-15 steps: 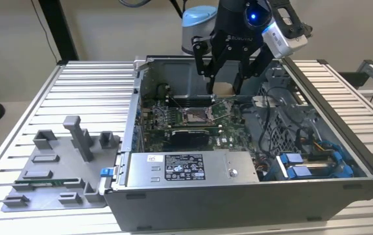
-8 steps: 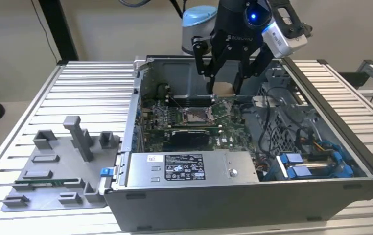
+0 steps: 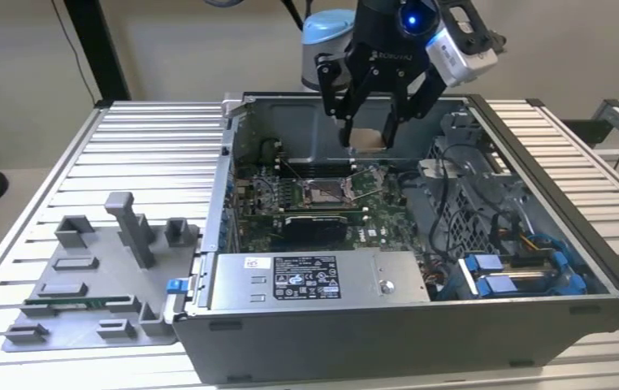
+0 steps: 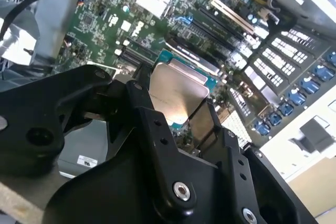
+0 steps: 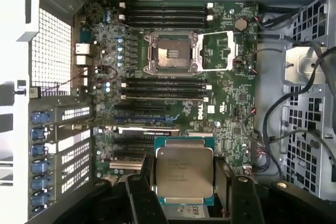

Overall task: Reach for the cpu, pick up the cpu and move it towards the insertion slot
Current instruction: 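Pick up the cpu and move it towards the insertion slot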

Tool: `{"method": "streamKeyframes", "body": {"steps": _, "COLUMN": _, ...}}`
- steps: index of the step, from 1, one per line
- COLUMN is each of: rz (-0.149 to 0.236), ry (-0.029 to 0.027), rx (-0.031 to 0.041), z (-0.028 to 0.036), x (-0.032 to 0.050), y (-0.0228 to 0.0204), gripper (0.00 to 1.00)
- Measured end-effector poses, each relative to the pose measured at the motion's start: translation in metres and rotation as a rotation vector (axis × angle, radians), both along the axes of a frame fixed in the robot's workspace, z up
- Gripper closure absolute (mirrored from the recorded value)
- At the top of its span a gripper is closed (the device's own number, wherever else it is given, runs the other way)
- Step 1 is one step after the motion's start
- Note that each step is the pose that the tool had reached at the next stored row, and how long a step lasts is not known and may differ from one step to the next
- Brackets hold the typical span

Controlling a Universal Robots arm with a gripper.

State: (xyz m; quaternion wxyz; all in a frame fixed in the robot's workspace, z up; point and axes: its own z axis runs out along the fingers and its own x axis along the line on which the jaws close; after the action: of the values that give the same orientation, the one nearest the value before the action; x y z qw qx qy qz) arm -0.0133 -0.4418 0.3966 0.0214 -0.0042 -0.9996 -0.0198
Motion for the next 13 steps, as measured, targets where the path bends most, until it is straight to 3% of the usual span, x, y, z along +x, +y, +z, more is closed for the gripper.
{"method": "streamKeyframes", "body": {"steps": 5, "rz": 0.0, "ry": 0.0, "rx": 0.0, "z": -0.0018, "x": -0.0114, "y": 0.012, "gripper": 1.0}}
{"method": "streamKeyframes", "body": {"steps": 13, "rz": 0.0, "ry": 0.0, "rx": -0.0001, "z": -0.0052, "x": -0.0165, "y": 0.0462, "gripper": 1.0}}
